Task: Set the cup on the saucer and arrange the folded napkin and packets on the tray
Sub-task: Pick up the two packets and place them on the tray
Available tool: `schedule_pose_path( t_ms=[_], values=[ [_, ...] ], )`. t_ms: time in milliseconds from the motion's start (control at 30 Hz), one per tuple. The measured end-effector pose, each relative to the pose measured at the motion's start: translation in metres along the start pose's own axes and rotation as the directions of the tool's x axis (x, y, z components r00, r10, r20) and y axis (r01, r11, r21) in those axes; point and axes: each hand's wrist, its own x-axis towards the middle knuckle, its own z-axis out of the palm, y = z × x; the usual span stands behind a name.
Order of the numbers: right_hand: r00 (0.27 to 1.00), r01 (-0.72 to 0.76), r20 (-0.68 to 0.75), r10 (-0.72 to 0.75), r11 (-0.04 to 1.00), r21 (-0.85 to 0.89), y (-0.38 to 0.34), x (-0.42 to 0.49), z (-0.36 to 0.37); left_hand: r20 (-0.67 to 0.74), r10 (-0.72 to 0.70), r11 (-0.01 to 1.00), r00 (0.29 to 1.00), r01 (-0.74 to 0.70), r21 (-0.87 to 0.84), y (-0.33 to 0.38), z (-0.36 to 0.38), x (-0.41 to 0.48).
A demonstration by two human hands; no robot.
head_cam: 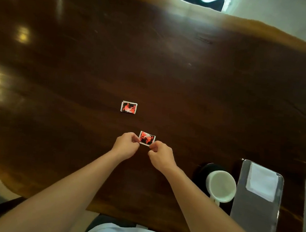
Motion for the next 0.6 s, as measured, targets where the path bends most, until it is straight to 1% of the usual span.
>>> schedule_pose_path(
  t_ms=[133, 267, 467, 533, 600],
  values=[
    [1.000, 0.010, -0.021, -0.011, 0.997, -0.073, -0.024, 0.019, 0.013, -0.025, 0.035, 0.996, 0.999, -0.033, 0.088, -0.004, -0.020, 0.027],
    [0.996, -0.001, -0.086, -0.012, 0.989, -0.148, -0.037, 0.041, 0.021, -0.063, 0.094, 0.974, 0.994, -0.079, 0.214, 0.002, -0.032, 0.051],
    [0.989, -0.014, -0.145, -0.041, 0.934, -0.358, -0.032, 0.062, 0.029, -0.196, 0.241, 0.911, 0.950, -0.152, 0.383, 0.017, -0.041, 0.085],
    [0.988, -0.002, -0.140, -0.061, 0.912, -0.410, -0.026, 0.066, 0.032, -0.213, 0.282, 0.888, 0.935, -0.172, 0.426, 0.020, -0.043, 0.096],
    [0.988, 0.008, -0.135, -0.075, 0.896, -0.443, -0.021, 0.069, 0.035, -0.201, 0.280, 0.864, 0.939, -0.156, 0.479, 0.019, -0.044, 0.109]
  ],
)
